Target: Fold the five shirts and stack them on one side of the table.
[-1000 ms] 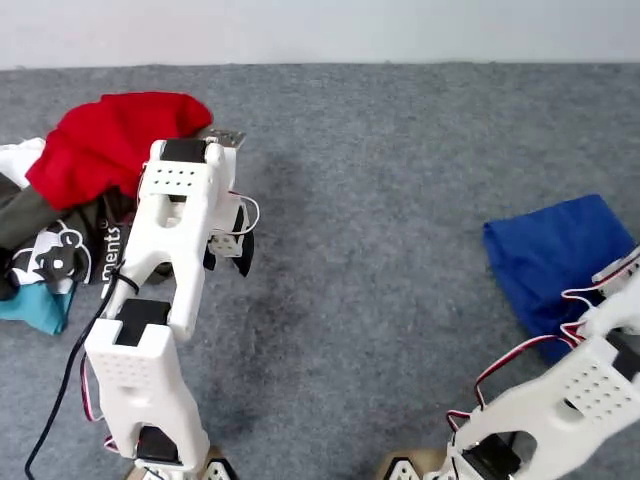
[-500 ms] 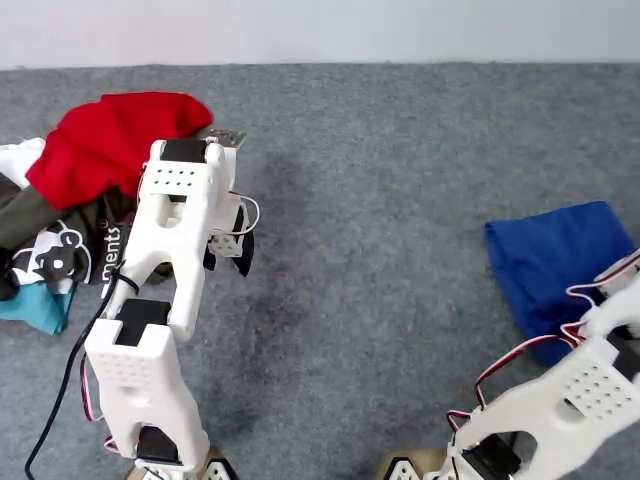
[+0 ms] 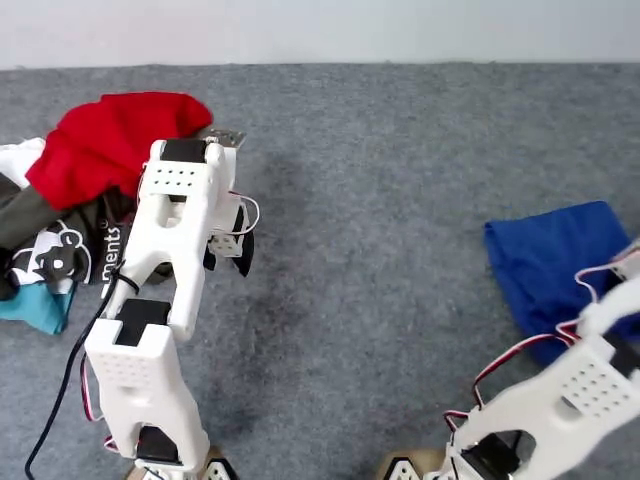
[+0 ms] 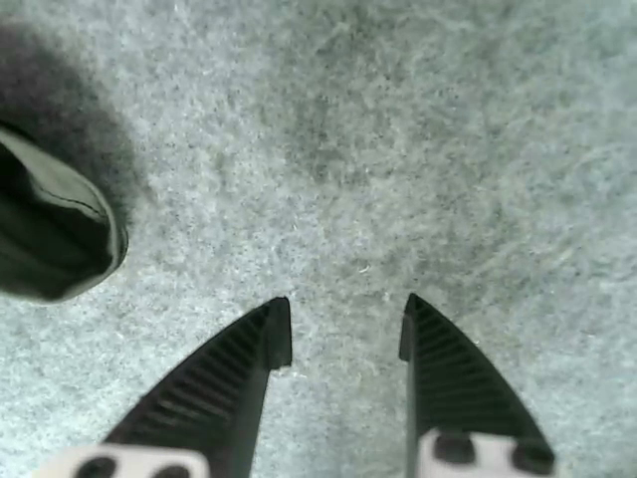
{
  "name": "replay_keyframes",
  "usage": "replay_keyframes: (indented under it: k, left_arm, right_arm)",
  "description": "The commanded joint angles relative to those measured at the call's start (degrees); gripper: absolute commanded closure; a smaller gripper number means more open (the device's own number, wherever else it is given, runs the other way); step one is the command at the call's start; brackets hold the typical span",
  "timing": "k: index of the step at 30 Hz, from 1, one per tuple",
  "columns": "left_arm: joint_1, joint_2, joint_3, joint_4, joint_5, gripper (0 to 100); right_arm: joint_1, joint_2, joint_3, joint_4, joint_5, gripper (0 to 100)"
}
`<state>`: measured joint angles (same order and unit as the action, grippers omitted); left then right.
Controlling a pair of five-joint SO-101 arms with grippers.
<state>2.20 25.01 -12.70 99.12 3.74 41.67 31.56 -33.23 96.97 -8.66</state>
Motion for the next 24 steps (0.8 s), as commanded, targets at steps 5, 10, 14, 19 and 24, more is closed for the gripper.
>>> replay_keyframes:
  k: [5,10,14,19,24]
  left_arm:
    - [0.5,-2.7,-0.2,0.0,-0.4,82]
    - [0.5,-2.7,-0.1,0.0,-0.4,82]
    - [0.5,-2.7,-0.1,0.0,-0.4,82]
    - [0.5,-2.7,1.1,-0.2,-0.6,82]
    - [0.5,-2.7,3.5,-2.3,-0.6,82]
  right_arm:
    - [-8.7,5.4,-1.9,-1.9,0.8,83.1]
    - [-8.7,11.2,-1.9,1.7,0.9,87.3]
    - [-8.8,13.2,-1.9,3.1,2.1,84.3]
    - [-8.7,14.1,-1.8,4.4,2.2,84.4]
    - [-9.2,10.8,-2.0,5.4,2.4,84.4]
